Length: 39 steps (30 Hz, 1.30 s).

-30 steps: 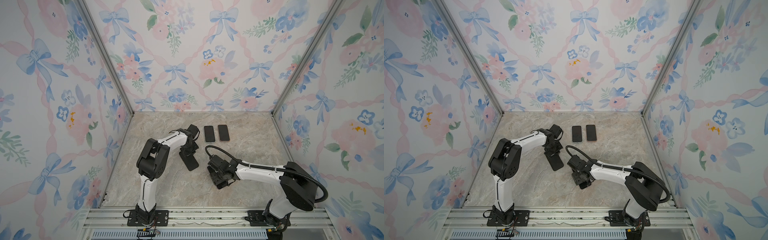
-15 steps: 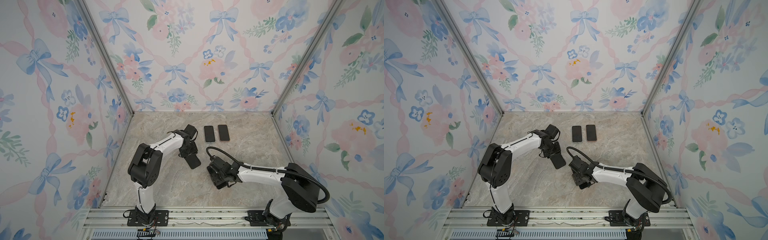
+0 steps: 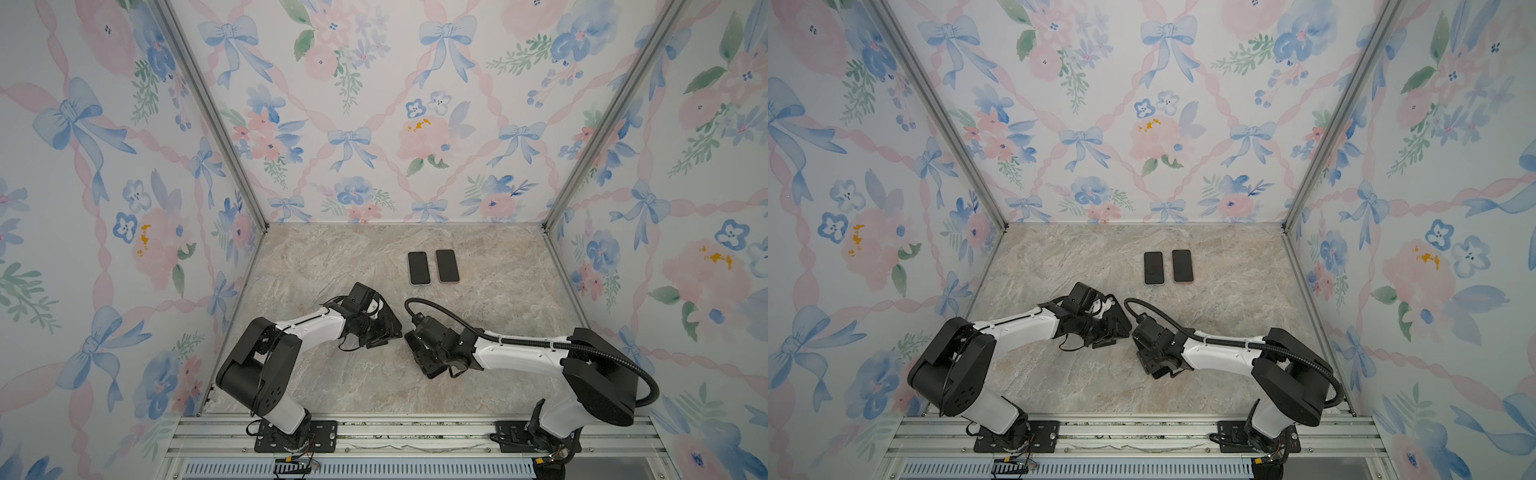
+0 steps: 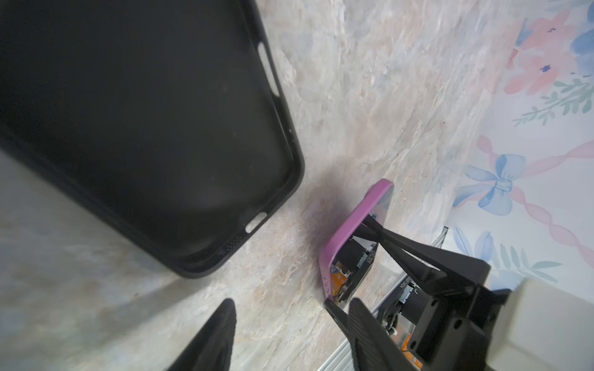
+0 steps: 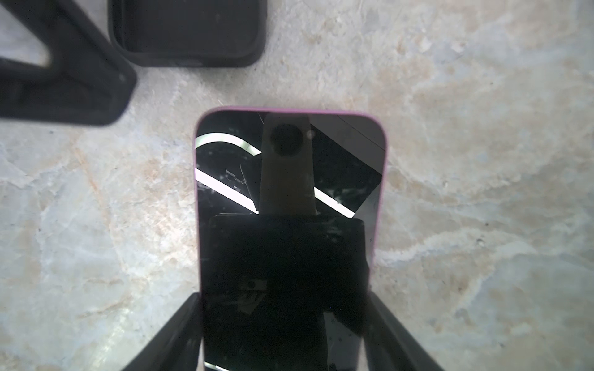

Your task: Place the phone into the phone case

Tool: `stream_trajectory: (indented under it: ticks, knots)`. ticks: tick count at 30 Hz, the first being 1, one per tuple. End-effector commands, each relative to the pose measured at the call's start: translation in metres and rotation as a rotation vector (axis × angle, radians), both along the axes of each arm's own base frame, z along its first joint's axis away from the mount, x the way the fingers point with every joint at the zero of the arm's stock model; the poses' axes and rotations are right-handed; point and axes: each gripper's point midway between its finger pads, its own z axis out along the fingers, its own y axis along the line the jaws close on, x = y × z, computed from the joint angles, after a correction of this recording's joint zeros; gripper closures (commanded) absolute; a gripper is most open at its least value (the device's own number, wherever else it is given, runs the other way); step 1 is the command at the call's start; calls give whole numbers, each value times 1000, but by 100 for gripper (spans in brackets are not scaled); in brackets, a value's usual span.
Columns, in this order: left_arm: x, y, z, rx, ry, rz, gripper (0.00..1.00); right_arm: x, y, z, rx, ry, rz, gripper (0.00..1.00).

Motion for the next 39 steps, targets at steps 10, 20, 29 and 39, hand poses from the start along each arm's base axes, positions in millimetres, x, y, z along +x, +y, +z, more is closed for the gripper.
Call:
stream_trajectory:
  ticks: [10, 20, 29, 39]
  knots:
    - [9, -22, -10, -220, -89, -51, 52, -2, 7, 7, 25, -30, 38, 44]
    - [2, -29, -16, -296, -115, -78, 61, -1, 12, 9, 28, -26, 49, 44]
    - [6, -35, -14, -323, -132, -87, 68, 0, 15, 8, 22, -25, 54, 44]
    - [1, -37, -12, -375, -121, -81, 82, -1, 16, 11, 20, -24, 59, 43]
